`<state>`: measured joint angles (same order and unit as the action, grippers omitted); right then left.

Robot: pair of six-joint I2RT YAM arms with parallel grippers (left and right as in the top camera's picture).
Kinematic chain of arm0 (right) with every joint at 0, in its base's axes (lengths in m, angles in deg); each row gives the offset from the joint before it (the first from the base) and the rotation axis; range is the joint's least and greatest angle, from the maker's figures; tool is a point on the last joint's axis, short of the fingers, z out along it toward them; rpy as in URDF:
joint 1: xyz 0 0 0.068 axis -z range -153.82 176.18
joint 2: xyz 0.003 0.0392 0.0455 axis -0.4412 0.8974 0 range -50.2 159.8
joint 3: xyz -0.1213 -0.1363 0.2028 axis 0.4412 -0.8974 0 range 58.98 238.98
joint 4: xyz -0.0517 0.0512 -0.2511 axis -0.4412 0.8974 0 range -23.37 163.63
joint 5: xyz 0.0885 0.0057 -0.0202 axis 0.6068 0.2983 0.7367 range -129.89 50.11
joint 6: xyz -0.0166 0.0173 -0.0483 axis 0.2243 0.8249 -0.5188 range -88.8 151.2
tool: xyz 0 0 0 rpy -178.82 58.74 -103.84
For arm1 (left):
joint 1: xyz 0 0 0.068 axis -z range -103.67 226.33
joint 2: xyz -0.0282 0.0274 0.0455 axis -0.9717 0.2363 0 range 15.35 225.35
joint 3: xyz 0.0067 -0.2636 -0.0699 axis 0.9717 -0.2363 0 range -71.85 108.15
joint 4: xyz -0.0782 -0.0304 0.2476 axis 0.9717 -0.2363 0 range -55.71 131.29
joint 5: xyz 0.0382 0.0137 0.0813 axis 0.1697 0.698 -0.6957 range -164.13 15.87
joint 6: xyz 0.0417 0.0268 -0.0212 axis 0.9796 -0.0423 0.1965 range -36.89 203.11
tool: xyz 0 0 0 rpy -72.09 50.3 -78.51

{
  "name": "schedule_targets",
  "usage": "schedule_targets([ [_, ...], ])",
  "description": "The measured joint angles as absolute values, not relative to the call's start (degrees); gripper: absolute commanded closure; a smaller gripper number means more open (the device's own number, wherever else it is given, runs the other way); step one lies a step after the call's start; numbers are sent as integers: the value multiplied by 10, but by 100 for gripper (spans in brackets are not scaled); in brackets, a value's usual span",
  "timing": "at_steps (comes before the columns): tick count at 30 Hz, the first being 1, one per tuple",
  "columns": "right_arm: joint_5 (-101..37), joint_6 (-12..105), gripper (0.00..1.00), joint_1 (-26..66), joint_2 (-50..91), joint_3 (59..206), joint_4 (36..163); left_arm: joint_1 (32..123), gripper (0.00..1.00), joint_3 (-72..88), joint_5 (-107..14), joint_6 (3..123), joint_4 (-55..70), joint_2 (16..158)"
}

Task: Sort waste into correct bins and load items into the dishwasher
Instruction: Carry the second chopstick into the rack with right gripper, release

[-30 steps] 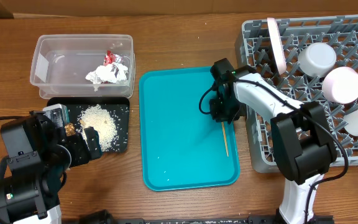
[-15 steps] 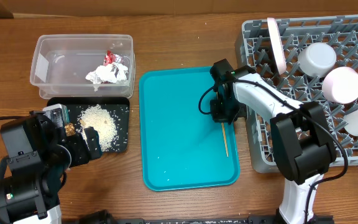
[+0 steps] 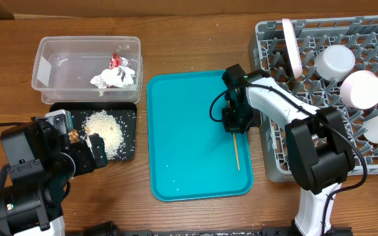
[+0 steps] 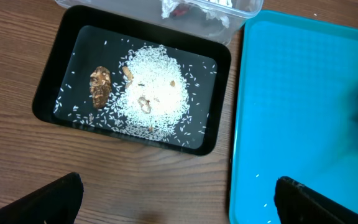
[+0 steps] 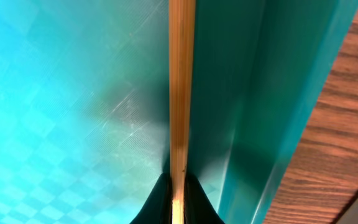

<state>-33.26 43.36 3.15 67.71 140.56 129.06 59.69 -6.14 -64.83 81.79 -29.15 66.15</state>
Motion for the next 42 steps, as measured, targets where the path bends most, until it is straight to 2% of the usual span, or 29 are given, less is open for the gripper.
schedule_targets([
  [14, -396, 375, 96, 51, 444, 1425, 1306, 597, 0, -61, -648, 818, -291, 662],
  [26, -423, 301, 96, 177, 435, 1425, 1346, 597, 0, -61, -648, 818, -291, 662],
  [42, -402, 230, 96, 187, 444, 1364, 1305, 597, 0, -61, -648, 818, -292, 662],
])
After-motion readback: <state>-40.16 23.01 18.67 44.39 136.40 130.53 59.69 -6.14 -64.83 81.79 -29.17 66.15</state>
